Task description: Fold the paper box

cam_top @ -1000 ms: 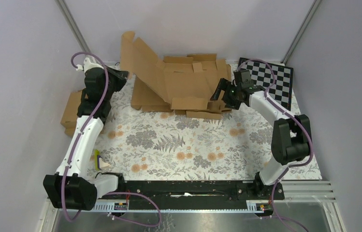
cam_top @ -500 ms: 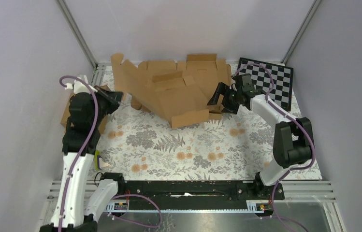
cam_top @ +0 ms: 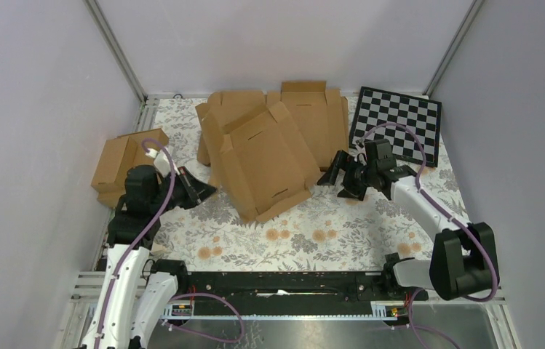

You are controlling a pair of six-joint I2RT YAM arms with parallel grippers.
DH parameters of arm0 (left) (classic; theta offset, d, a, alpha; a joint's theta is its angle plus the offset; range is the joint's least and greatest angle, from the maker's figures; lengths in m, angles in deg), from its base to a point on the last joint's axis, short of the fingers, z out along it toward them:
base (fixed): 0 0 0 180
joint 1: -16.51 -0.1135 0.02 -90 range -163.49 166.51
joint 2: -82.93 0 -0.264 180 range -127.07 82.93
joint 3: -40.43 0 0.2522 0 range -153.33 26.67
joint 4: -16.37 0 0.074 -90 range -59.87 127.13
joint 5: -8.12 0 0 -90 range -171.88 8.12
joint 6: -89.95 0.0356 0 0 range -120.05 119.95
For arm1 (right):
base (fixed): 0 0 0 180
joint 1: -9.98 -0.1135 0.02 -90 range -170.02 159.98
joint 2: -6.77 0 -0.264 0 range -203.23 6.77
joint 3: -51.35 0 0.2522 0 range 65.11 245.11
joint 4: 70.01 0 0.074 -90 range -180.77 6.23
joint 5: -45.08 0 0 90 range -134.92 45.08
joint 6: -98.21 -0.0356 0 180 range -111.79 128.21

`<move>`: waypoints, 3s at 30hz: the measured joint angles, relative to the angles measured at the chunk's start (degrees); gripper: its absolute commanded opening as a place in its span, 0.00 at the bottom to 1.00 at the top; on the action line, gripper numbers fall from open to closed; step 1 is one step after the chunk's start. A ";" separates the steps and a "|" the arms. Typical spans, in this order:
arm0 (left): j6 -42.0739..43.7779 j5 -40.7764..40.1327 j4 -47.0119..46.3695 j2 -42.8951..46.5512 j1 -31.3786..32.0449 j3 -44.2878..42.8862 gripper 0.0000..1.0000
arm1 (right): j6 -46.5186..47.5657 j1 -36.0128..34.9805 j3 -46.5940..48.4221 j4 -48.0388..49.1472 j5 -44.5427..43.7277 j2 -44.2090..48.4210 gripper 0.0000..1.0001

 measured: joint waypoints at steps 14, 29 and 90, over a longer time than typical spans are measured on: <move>7.43 8.66 5.55 0.94 0.07 0.04 0.00 | -0.28 -0.02 2.01 -0.31 -2.21 3.96 0.99; 8.70 7.02 8.55 6.12 0.17 2.43 0.28 | 8.76 -0.46 26.05 1.60 -3.74 -22.71 0.77; -8.00 -17.46 -33.81 -28.96 -3.63 22.97 0.99 | 8.92 -6.08 0.15 -20.02 -36.46 13.99 0.00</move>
